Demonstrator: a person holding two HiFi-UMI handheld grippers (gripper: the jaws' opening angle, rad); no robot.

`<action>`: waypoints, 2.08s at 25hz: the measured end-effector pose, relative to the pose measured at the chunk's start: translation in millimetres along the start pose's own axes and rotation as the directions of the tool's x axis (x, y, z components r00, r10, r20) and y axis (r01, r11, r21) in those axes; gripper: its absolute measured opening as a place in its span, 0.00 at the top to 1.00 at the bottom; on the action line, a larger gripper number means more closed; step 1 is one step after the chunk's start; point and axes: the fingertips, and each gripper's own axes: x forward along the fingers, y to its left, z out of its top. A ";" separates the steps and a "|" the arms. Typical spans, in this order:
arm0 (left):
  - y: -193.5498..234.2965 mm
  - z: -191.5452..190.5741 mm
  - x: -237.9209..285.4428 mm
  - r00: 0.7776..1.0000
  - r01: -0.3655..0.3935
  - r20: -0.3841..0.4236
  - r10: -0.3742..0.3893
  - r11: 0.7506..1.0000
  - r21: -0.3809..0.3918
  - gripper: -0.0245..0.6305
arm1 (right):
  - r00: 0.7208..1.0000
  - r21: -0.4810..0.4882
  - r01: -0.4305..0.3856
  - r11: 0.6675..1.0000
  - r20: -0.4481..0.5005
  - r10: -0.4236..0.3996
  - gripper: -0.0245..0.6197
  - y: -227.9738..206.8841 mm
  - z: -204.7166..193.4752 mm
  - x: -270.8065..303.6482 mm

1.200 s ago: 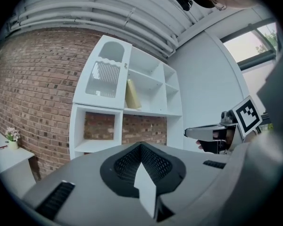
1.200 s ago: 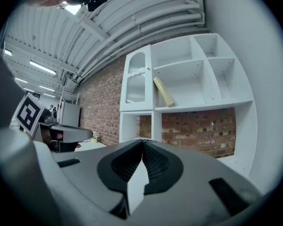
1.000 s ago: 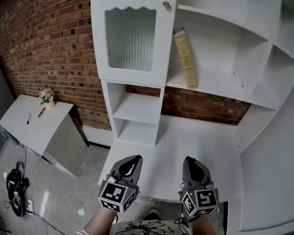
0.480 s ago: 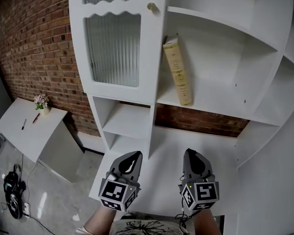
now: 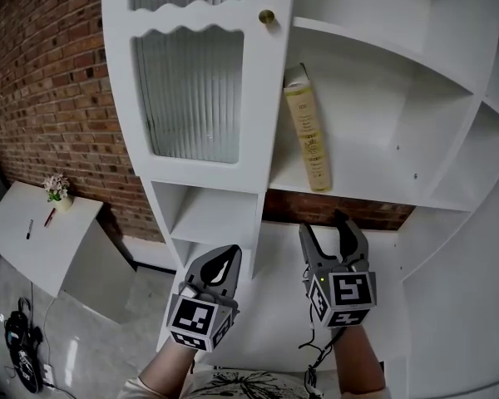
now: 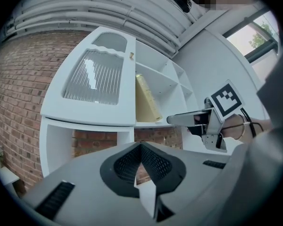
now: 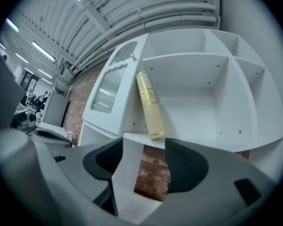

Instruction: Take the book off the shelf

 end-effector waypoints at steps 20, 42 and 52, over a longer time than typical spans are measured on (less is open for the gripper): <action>25.5 -3.2 26.0 0.992 0.125 0.021 -0.125 0.992 0.026 0.94 | 0.991 -0.136 0.091 0.986 -0.088 -0.104 0.39 -26.9 66.7 135.7; 41.7 -10.6 20.7 0.997 0.080 0.003 -0.080 0.997 0.010 0.94 | 0.984 -0.164 0.146 0.976 -0.082 -0.161 0.62 -45.8 70.7 143.2; 31.6 -12.4 -12.1 0.996 0.093 -0.009 -0.093 0.996 -0.010 0.94 | 0.985 -0.141 0.168 0.976 -0.009 -0.171 0.62 -32.9 85.8 67.1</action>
